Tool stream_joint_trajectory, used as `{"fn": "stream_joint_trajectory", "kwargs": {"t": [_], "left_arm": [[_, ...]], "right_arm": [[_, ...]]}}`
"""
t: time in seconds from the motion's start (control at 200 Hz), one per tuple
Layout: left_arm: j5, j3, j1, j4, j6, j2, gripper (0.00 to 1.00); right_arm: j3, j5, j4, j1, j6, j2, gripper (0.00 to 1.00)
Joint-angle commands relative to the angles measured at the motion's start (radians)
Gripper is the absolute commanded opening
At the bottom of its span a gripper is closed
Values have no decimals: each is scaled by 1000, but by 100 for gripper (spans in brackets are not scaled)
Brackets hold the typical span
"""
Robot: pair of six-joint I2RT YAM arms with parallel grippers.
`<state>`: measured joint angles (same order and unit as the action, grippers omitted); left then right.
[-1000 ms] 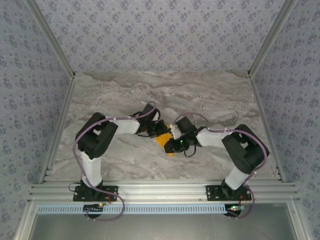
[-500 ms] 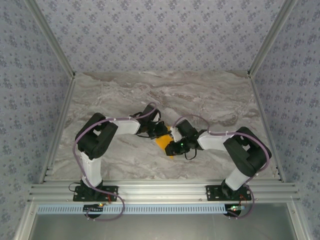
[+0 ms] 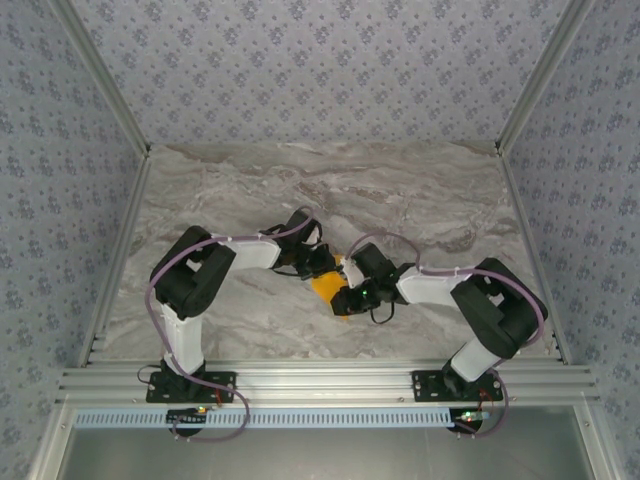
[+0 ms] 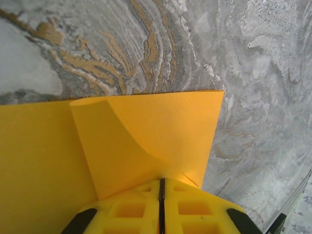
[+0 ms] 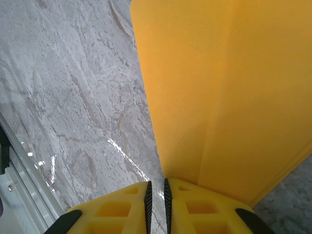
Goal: Fold a paper plane with a square sheet of paper (fold left side to right side)
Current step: Fourth fold the wing at the center of the table.
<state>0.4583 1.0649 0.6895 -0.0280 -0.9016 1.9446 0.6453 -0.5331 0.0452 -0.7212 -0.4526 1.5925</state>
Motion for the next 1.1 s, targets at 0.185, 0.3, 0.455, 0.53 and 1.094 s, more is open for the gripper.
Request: {"fn": "stream_joint_trajectory", "kwargs": {"t": [0.185, 0.3, 0.455, 0.53, 1.094], "left_arm": [[-105, -25, -11, -119, 15, 47, 7], [-106, -23, -13, -119, 15, 50, 7], [-106, -17, -13, -124, 16, 55, 7], [-107, -17, -12, -123, 16, 55, 7], [-109, -17, -14, -127, 18, 56, 7]], "right_arm": [[-61, -24, 195, -33, -11, -11, 13], [-69, -24, 200, -33, -13, -17, 12], [-77, -28, 206, -35, -16, -28, 12], [-82, -33, 204, -38, -17, -37, 12], [-126, -30, 222, -50, -29, -63, 12]]}}
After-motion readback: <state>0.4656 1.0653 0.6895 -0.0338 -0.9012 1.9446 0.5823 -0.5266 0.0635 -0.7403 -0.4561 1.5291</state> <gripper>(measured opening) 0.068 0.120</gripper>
